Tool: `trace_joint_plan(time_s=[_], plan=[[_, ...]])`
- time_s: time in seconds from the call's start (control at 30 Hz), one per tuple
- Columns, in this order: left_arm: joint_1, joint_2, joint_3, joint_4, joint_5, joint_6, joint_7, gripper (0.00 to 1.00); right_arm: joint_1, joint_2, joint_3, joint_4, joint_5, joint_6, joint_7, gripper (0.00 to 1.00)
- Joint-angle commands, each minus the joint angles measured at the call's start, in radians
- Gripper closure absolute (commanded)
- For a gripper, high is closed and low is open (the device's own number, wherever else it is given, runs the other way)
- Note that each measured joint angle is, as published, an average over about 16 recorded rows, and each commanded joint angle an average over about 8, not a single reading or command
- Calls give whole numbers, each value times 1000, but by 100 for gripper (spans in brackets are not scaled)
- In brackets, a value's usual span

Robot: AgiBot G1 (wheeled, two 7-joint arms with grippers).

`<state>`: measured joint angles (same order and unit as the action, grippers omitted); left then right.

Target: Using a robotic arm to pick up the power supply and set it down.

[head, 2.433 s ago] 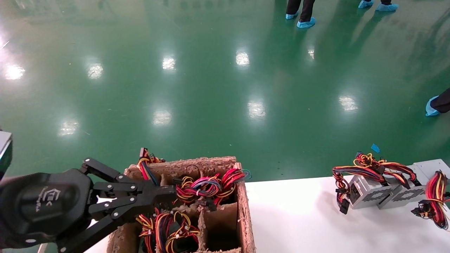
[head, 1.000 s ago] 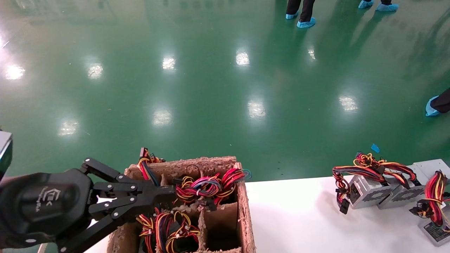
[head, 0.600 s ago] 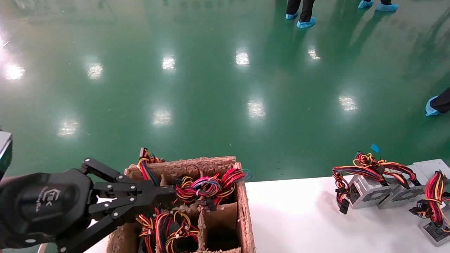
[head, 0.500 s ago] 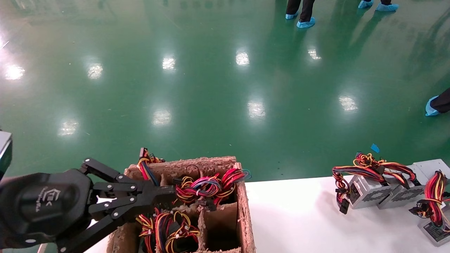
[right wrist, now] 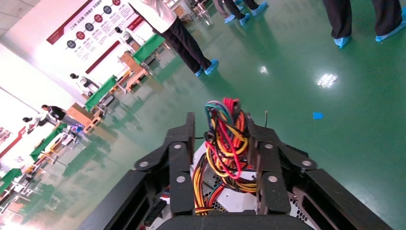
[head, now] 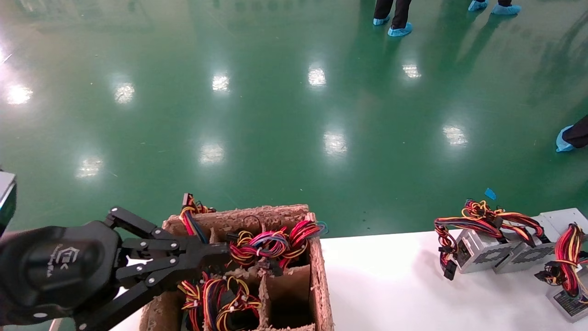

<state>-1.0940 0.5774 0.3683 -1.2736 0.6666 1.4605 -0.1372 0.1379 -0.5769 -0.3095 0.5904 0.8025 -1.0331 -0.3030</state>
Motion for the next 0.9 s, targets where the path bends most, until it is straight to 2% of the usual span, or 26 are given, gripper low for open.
trace_joint_plan(time_s=[0.03,0.27,0.63,0.9], plan=[[0,0,0,0,0,0,0,100,-5,1,2,4,3,1,0,0],[0,0,0,0,0,0,0,100,-45,20,20,42,26,10,-26,0],[0,0,0,0,0,0,0,100,-163,59,85,161,104,21,-116,0],[0,0,0,0,0,0,0,100,-181,86,118,262,105,-2,-210,0]])
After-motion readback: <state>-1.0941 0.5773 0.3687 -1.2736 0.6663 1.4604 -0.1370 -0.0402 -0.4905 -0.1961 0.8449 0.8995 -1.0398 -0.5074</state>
